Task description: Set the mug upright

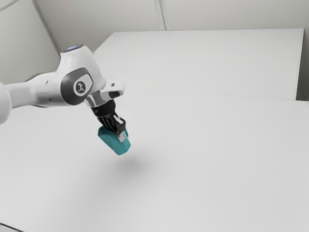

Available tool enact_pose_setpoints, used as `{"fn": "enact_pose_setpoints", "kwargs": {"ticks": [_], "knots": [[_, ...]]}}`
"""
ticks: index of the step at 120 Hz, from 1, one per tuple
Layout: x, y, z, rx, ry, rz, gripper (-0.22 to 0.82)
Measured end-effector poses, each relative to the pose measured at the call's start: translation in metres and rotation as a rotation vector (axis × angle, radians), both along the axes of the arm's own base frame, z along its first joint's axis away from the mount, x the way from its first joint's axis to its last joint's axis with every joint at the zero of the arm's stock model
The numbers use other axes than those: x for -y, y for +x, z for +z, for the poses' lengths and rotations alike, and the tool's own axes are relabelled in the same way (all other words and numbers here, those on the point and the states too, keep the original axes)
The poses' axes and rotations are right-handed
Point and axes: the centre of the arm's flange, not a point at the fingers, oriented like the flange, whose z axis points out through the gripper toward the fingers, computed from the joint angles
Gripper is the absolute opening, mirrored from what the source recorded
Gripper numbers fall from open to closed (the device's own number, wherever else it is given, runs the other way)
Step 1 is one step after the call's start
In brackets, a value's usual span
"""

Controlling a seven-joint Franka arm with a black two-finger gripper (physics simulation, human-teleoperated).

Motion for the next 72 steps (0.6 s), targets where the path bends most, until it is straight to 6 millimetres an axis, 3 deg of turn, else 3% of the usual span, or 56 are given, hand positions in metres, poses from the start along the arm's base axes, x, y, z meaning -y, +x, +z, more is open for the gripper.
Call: {"fn": "enact_pose_setpoints", "kwargs": {"ticks": [27,72], "knots": [[-0.012,-0.022,-0.01,-0.017,0.066,0.075,-0.15],[-0.021,-0.03,-0.042,0.02,0.18,0.149,-0.15]]}}
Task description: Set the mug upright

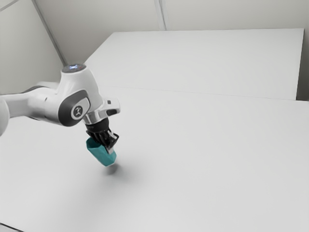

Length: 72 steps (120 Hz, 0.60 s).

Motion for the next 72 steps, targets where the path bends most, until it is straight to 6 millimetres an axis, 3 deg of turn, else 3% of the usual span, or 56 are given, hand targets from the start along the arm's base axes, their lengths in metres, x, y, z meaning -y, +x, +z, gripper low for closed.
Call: {"fn": "enact_pose_setpoints", "kwargs": {"ticks": [72], "knots": [[-0.004,0.005,-0.038,0.053,0.017,0.109,-0.15]]}}
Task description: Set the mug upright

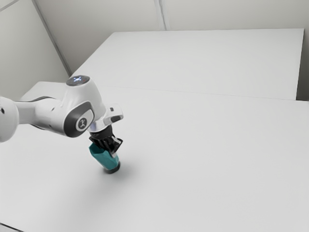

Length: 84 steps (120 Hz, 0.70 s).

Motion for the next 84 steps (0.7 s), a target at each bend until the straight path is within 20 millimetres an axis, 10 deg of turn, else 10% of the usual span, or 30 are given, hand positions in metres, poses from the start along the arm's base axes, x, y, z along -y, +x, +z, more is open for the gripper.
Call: {"fn": "enact_pose_setpoints", "kwargs": {"ticks": [32,84], "knots": [[0.002,0.002,-0.01,-0.005,-0.002,0.025,-0.13],[0.018,0.001,0.031,0.086,-0.014,0.02,0.45]]}}
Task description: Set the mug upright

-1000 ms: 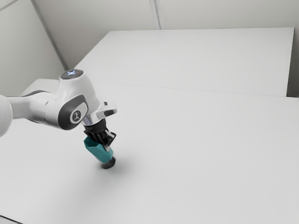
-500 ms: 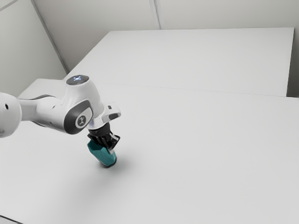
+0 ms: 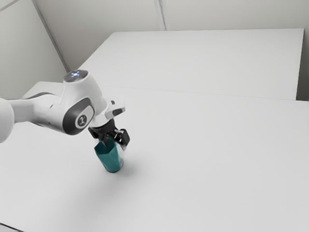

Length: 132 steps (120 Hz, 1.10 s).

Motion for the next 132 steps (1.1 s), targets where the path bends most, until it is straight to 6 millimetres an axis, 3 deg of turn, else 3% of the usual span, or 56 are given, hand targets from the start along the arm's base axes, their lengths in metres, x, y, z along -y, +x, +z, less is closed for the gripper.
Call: {"fn": "enact_pose_setpoints", "kwargs": {"ticks": [23,45,76,91,132], "knots": [[0.004,0.003,0.038,0.037,-0.018,0.013,0.53],[-0.004,0.029,0.079,-0.002,-0.08,0.078,0.56],[-0.015,0.064,0.11,-0.083,-0.108,0.105,0.58],[-0.02,0.078,0.143,-0.086,-0.109,0.108,0.58],[-0.035,0.084,0.217,-0.099,-0.063,0.113,0.58]]}}
